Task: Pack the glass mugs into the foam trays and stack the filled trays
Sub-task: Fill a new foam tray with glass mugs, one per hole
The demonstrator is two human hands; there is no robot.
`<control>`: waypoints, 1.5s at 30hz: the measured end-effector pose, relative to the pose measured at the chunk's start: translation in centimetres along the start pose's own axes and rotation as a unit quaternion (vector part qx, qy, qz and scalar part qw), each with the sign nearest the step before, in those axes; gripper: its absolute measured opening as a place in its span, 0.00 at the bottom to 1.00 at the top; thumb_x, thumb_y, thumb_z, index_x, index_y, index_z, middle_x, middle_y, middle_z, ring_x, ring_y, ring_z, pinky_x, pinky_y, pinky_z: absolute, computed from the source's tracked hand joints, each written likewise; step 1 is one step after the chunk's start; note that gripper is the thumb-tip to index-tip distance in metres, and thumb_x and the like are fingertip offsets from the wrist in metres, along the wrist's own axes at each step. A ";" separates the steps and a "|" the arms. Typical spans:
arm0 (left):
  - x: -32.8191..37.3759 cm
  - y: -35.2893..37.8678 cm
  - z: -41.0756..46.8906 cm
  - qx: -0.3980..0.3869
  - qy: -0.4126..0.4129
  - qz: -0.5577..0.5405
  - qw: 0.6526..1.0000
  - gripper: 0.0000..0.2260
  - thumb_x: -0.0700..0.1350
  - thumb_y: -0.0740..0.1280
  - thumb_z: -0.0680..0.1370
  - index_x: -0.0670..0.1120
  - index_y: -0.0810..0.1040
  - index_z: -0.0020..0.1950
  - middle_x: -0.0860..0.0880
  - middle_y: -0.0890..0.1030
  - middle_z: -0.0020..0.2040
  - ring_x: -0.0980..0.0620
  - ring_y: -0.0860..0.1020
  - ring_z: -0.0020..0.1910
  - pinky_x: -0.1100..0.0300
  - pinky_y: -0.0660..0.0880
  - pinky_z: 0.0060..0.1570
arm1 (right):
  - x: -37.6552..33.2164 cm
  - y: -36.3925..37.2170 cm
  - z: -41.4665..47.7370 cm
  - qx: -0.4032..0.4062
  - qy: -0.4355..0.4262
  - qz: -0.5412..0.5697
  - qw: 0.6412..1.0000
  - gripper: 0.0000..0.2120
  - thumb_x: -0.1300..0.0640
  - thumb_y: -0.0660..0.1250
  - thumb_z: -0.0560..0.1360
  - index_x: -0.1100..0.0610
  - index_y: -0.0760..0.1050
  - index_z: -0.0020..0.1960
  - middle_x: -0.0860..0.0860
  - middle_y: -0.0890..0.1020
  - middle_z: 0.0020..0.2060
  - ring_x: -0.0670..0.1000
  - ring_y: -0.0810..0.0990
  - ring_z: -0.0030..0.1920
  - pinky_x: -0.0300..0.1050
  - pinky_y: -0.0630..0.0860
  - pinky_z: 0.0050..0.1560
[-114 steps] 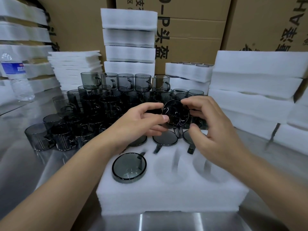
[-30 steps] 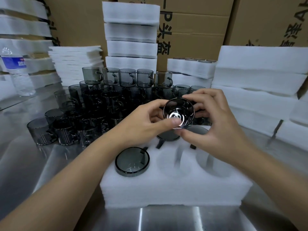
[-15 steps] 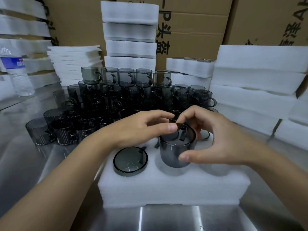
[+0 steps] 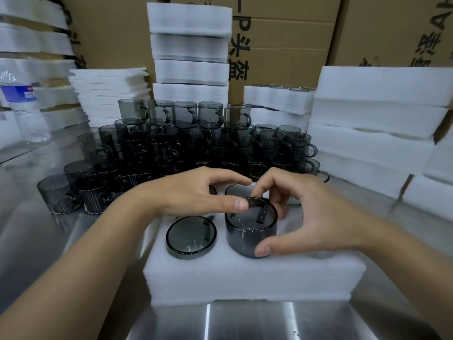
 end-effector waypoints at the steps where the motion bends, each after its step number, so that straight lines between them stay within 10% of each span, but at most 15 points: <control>1: -0.1 0.1 0.0 -0.002 -0.006 0.005 1.000 0.40 0.73 0.63 0.59 0.60 0.69 0.69 0.62 0.71 0.68 0.62 0.69 0.67 0.54 0.65 0.69 | 0.0 0.0 0.0 -0.002 -0.001 -0.003 1.000 0.27 0.32 0.74 0.53 0.40 0.71 0.48 0.50 0.77 0.37 0.49 0.75 0.38 0.53 0.74 0.42; 12: -0.2 0.3 0.2 -0.003 -0.013 0.021 1.000 0.38 0.73 0.65 0.59 0.62 0.69 0.68 0.65 0.68 0.70 0.63 0.64 0.70 0.53 0.61 0.72 | -0.1 0.0 -0.1 -0.009 -0.025 -0.086 0.996 0.29 0.29 0.71 0.53 0.44 0.70 0.48 0.39 0.72 0.42 0.44 0.72 0.44 0.33 0.65 0.41; 45: -0.4 0.8 0.3 -0.024 -0.016 0.046 0.998 0.32 0.68 0.72 0.59 0.71 0.69 0.63 0.70 0.59 0.71 0.65 0.59 0.71 0.58 0.57 0.71 | 0.2 0.5 0.5 -0.044 -0.043 0.012 0.998 0.17 0.38 0.71 0.63 0.47 0.82 0.46 0.44 0.78 0.46 0.47 0.77 0.50 0.45 0.73 0.53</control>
Point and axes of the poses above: each hand's wrist, its own z-axis towards the middle knuckle, its own y-axis out of the palm, x = y × z, the point moved 8 cm from there along z, towards the middle knuckle
